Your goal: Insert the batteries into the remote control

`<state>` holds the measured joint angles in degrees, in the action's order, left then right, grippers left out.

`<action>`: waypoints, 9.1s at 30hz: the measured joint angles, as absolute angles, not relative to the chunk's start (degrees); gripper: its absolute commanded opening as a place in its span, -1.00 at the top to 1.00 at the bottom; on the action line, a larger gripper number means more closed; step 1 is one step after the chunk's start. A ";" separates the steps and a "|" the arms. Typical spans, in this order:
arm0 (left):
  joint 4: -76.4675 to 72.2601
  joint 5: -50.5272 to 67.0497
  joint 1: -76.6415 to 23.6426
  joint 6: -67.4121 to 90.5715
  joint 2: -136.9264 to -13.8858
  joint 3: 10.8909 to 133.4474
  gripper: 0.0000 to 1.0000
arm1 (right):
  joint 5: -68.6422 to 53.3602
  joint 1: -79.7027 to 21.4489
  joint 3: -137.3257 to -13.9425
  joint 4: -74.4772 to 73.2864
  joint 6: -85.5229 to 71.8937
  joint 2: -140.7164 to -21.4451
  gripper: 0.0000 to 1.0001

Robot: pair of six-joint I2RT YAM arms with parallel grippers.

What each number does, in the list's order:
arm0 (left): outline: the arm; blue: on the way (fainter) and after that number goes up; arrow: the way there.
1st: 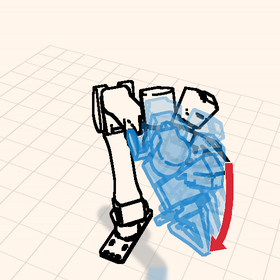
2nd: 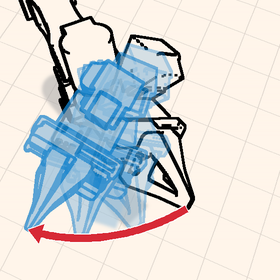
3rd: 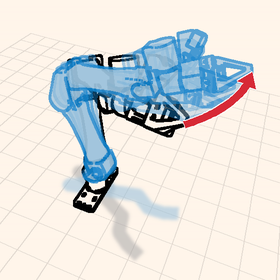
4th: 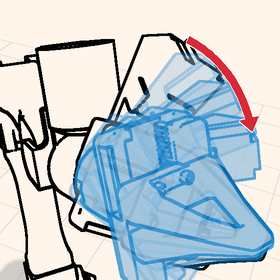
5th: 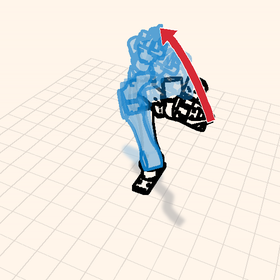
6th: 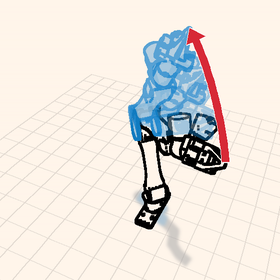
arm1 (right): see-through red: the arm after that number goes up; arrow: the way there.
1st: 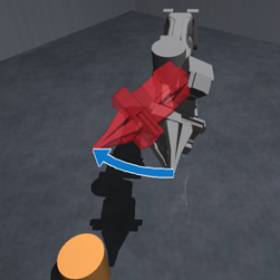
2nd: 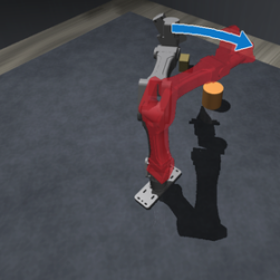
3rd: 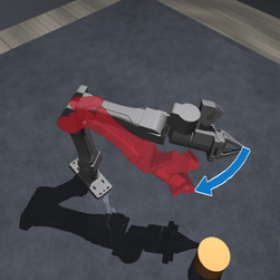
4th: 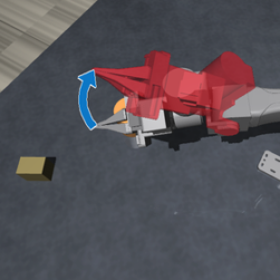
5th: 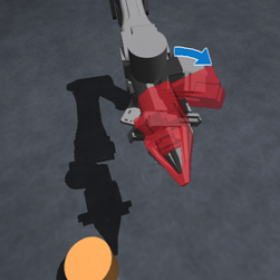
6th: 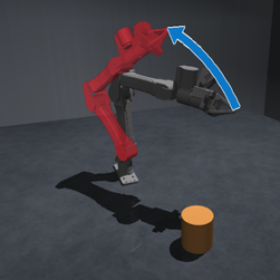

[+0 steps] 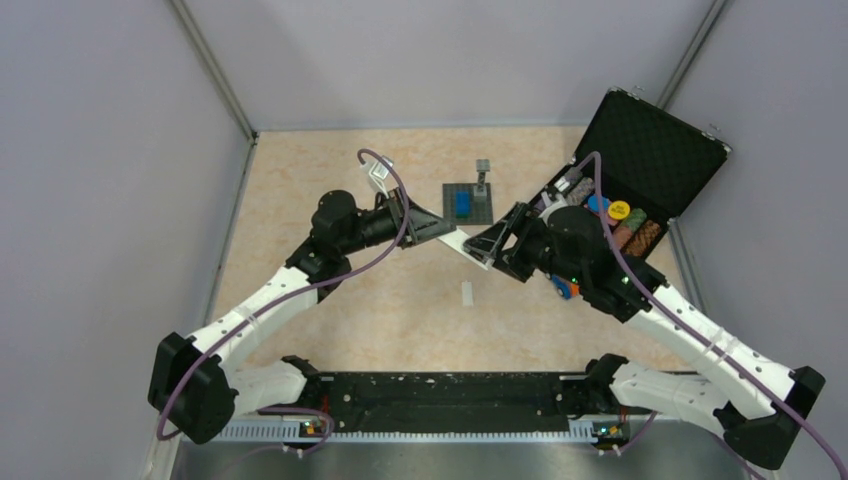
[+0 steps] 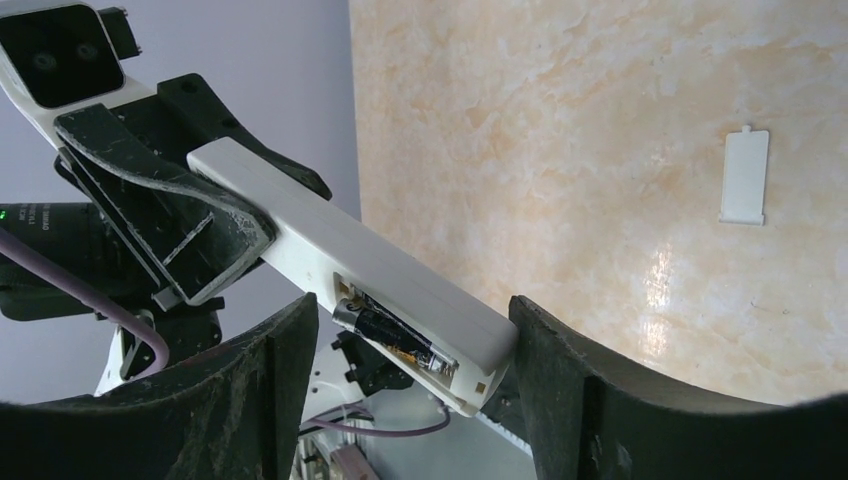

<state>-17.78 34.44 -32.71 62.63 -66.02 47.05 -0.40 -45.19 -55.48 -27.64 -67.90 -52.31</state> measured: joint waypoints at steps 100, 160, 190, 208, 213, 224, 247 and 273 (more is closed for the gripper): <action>-24.77 45.17 -24.34 68.95 -64.27 48.66 1.00 | -12.10 -42.57 -48.95 -16.38 -64.16 -46.33 -0.61; -4.51 42.00 -20.49 53.87 -64.20 51.27 1.00 | -10.92 -42.57 -46.92 -11.66 -62.13 -49.82 -0.64; 1.43 42.57 -13.34 44.93 -66.35 29.39 1.00 | 15.46 -55.07 -53.82 -34.22 -38.22 -89.82 -0.37; -13.02 37.47 -15.18 44.80 -69.17 19.51 1.00 | 16.14 -55.07 -57.52 -32.14 -39.77 -97.01 -0.01; -16.49 36.45 -15.55 45.04 -67.35 16.73 0.72 | 16.05 -55.07 -57.56 -32.23 -40.32 -97.23 0.17; -16.51 32.10 -15.79 44.73 -59.53 12.71 0.25 | 16.03 -55.07 -58.63 -32.42 -40.71 -98.32 0.22; -0.97 15.35 -15.86 45.41 -44.99 8.40 -0.53 | 16.21 -55.07 -59.42 -32.10 -40.73 -99.07 0.61; 13.67 8.08 -15.86 50.30 -35.68 17.21 -0.53 | 9.72 -52.27 -59.24 -32.40 -39.05 -94.72 0.73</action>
